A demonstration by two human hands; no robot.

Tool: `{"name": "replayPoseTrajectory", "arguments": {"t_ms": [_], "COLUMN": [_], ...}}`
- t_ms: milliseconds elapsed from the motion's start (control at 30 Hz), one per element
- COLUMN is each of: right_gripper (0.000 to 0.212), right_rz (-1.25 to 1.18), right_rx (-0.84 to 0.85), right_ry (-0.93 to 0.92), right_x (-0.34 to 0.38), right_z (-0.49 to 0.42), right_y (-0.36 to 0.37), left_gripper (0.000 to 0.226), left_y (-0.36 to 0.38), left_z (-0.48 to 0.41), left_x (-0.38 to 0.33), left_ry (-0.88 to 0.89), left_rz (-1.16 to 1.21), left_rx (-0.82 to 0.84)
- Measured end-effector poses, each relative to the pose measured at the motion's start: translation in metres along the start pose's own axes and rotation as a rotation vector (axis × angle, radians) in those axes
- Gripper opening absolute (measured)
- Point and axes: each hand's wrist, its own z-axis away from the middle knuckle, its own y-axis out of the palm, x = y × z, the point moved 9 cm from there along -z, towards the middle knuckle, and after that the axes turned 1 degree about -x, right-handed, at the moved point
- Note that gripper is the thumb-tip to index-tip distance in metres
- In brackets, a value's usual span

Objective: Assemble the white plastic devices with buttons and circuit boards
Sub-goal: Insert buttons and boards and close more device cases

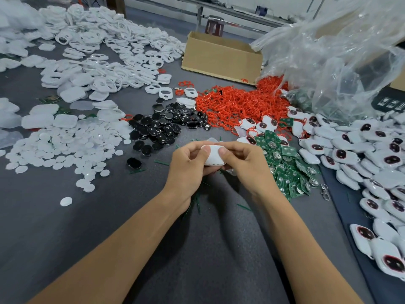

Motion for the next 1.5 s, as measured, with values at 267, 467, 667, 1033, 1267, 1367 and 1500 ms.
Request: {"name": "replayPoseTrajectory", "arguments": {"t_ms": [267,467,667,1033,1267,1367,1500], "right_gripper": [0.021,0.006,0.005,0.011,0.004,0.012,0.020], "right_rz": [-0.164,-0.266,-0.254,-0.243,-0.226,-0.250,-0.257], "right_rx": [0.062,0.044,0.033,0.030,-0.017,0.000,0.000], "right_ry": [0.140,0.183,0.181,0.111,0.034,0.066,0.094], "right_x": [-0.008,-0.009,-0.005,0.002,0.007,0.003,-0.002], "right_z": [0.002,0.003,0.004,0.006,0.003,0.004,0.003], "right_y": [0.000,-0.002,-0.004,0.002,0.000,0.002,0.005], "left_gripper": [0.023,0.020,0.022,0.026,0.019,0.021,0.021], "left_y": [0.004,0.004,0.007,-0.002,0.000,0.002,0.000], "left_z": [0.006,0.005,0.007,0.011,0.006,0.003,0.003], "left_x": [-0.006,-0.004,-0.005,-0.010,0.000,0.003,0.003], "left_ry": [0.056,0.047,0.046,0.121,0.002,-0.023,0.000], "left_rz": [-0.097,-0.010,0.041,-0.071,0.114,0.143,0.117], "left_rx": [0.032,0.030,0.075,-0.006,-0.026,-0.007,-0.021]}}
